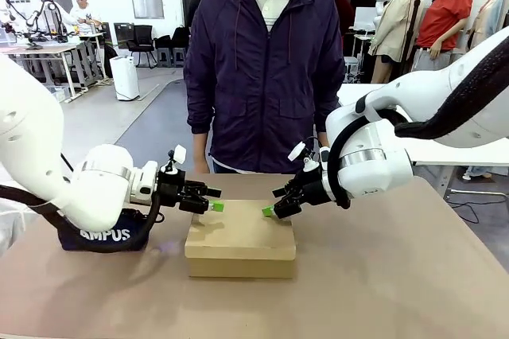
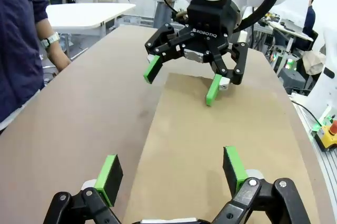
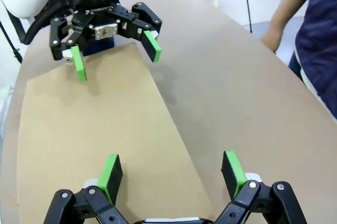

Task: Pack the items into the box.
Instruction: Close the Mailer Box.

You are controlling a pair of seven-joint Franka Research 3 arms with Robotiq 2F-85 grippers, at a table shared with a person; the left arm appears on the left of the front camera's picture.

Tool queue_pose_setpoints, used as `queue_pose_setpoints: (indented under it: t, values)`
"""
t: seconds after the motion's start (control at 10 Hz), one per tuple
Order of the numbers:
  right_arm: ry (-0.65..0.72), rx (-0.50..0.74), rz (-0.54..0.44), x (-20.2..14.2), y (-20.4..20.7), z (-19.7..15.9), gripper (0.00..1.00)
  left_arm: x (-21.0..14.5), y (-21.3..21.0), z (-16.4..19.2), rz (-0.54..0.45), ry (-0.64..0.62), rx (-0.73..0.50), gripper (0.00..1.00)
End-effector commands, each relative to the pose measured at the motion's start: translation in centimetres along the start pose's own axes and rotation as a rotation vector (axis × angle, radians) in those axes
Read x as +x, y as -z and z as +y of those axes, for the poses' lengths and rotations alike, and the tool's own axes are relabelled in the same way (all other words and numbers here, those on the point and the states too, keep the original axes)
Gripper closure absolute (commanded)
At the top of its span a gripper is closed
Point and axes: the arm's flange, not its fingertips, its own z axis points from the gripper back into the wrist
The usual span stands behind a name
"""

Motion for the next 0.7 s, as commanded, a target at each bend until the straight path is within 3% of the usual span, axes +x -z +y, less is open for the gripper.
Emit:
queue_pose_setpoints:
  t: [0.0, 0.1, 0.3, 0.6]
  values:
    - [0.077, 0.063, -0.109, 1.3, -1.8, -0.4, 0.00, 2.9, -2.2, 0.7, -0.102, -0.035, 0.011, 0.00]
    - [0.142, 0.117, -0.182, 2.6, -3.9, -0.5, 0.00, 5.6, -4.4, 1.2, -0.153, -0.103, 0.015, 0.00]
    - [0.397, 0.260, -0.257, 4.5, -9.6, -1.0, 0.00, 6.3, -8.3, 0.4, -0.088, -0.280, -0.003, 0.00]
    - [0.886, 0.490, -0.257, 2.6, -17.8, -1.5, 0.00, 6.9, -16.0, -0.6, -0.053, -0.628, -0.028, 0.00]
